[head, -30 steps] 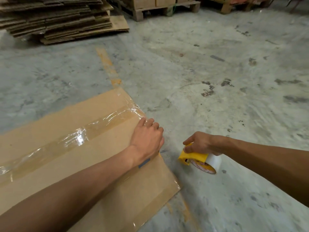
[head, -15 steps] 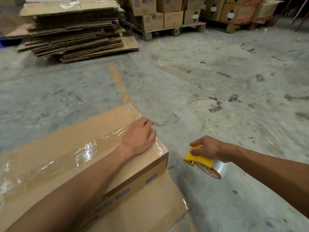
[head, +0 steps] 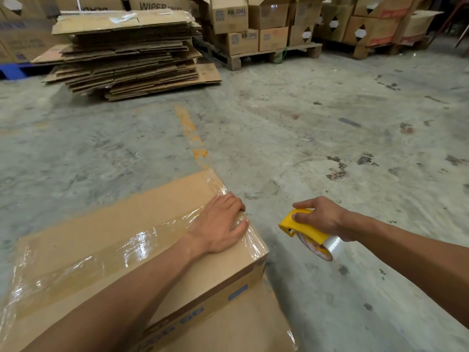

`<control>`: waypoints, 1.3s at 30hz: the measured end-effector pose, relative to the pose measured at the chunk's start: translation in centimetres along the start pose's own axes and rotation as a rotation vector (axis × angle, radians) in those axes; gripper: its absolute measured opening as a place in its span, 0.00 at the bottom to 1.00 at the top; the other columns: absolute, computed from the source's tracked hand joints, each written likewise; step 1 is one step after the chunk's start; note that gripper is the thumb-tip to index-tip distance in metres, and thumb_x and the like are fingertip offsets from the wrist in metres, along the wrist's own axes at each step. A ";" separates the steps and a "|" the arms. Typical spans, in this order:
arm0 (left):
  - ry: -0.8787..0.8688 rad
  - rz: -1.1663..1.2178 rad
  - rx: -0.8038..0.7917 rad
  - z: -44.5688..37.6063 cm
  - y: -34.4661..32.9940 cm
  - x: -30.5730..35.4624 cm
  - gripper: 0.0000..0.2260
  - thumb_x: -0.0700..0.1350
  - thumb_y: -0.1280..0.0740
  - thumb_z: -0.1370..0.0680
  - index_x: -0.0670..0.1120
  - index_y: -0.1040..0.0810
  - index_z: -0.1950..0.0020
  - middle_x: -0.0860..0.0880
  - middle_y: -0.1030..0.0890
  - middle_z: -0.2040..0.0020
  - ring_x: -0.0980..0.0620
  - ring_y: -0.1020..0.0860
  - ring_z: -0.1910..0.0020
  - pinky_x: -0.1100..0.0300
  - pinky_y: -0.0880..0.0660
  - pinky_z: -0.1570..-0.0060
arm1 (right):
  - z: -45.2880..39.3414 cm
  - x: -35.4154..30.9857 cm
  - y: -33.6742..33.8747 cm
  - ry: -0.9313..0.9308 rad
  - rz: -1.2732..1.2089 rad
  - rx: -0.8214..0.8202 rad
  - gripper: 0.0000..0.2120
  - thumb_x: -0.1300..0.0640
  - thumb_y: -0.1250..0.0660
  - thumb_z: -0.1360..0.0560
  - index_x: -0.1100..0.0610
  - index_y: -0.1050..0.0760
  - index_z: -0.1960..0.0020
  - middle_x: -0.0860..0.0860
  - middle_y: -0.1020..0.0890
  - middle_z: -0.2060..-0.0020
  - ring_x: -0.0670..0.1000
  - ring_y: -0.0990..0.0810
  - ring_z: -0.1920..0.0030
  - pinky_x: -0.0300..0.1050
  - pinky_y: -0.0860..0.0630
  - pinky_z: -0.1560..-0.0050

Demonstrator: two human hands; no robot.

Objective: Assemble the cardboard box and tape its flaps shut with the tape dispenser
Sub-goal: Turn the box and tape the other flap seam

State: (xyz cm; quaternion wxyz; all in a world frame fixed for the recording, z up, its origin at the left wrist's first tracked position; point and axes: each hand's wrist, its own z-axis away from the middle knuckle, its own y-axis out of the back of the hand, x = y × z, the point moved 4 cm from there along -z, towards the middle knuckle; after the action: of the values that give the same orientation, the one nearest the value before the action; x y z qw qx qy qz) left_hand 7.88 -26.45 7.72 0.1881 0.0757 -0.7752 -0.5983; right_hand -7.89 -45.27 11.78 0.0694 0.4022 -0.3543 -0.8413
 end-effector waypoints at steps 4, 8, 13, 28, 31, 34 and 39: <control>-0.056 0.026 -0.031 0.0 0.7 -0.2 0.17 0.58 0.45 0.21 0.49 0.25 0.41 0.53 0.23 0.43 0.53 0.27 0.41 0.55 0.34 0.35 | -0.4 -1.0 0.3 0.037 -0.045 0.047 0.23 0.50 0.31 0.23 0.51 0.27 0.30 0.55 0.23 0.38 0.55 0.24 0.45 0.45 0.27 0.48; 0.028 -0.027 -0.025 -1.9 2.2 -3.3 0.22 0.57 0.45 0.20 0.47 0.30 0.31 0.50 0.25 0.33 0.50 0.28 0.34 0.55 0.34 0.33 | -1.0 -1.8 -0.1 0.061 -0.078 0.049 0.23 0.49 0.31 0.23 0.50 0.27 0.30 0.55 0.23 0.38 0.55 0.22 0.45 0.45 0.25 0.48; 0.068 -0.059 -0.044 -3.8 2.0 -5.7 0.15 0.54 0.44 0.19 0.47 0.24 0.40 0.51 0.22 0.41 0.52 0.27 0.39 0.60 0.34 0.38 | -1.5 -1.9 -0.7 0.070 -0.063 0.047 0.23 0.47 0.31 0.24 0.48 0.27 0.30 0.54 0.23 0.37 0.54 0.22 0.45 0.46 0.24 0.48; 0.248 -0.071 -0.053 -7.5 0.3 -8.9 0.22 0.57 0.45 0.20 0.48 0.24 0.33 0.51 0.26 0.34 0.52 0.33 0.31 0.57 0.38 0.31 | -3.2 -0.2 -1.8 0.038 -0.080 0.005 0.23 0.47 0.31 0.23 0.46 0.28 0.29 0.53 0.25 0.32 0.54 0.23 0.41 0.45 0.25 0.45; 0.252 -0.108 -0.082 -8.1 0.3 -9.1 0.21 0.57 0.45 0.20 0.48 0.20 0.39 0.50 0.23 0.39 0.52 0.32 0.34 0.56 0.34 0.35 | -3.4 -0.2 -1.9 0.037 -0.076 0.012 0.23 0.47 0.32 0.23 0.47 0.28 0.29 0.54 0.25 0.33 0.53 0.23 0.43 0.44 0.27 0.48; 0.222 -0.142 -0.108 -8.6 0.3 -8.8 0.22 0.55 0.47 0.20 0.47 0.18 0.43 0.50 0.20 0.43 0.51 0.30 0.38 0.55 0.32 0.38 | -3.2 -0.5 -2.0 0.042 -0.090 0.035 0.22 0.48 0.32 0.23 0.47 0.27 0.30 0.54 0.25 0.33 0.52 0.24 0.45 0.43 0.29 0.49; 0.214 -0.060 -0.096 -6.6 -0.2 -8.4 0.22 0.54 0.50 0.18 0.51 0.33 0.25 0.51 0.33 0.25 0.50 0.41 0.24 0.50 0.46 0.26 | -2.6 -2.5 -2.8 0.113 -0.097 0.149 0.21 0.49 0.32 0.22 0.47 0.27 0.30 0.52 0.24 0.37 0.46 0.22 0.61 0.31 0.26 0.67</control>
State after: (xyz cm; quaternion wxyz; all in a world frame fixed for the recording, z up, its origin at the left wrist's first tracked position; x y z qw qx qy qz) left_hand 18.09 -29.51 7.25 0.2552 0.1530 -0.7185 -0.6286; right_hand -3.88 -43.55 10.41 0.0186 0.4698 -0.3914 -0.7910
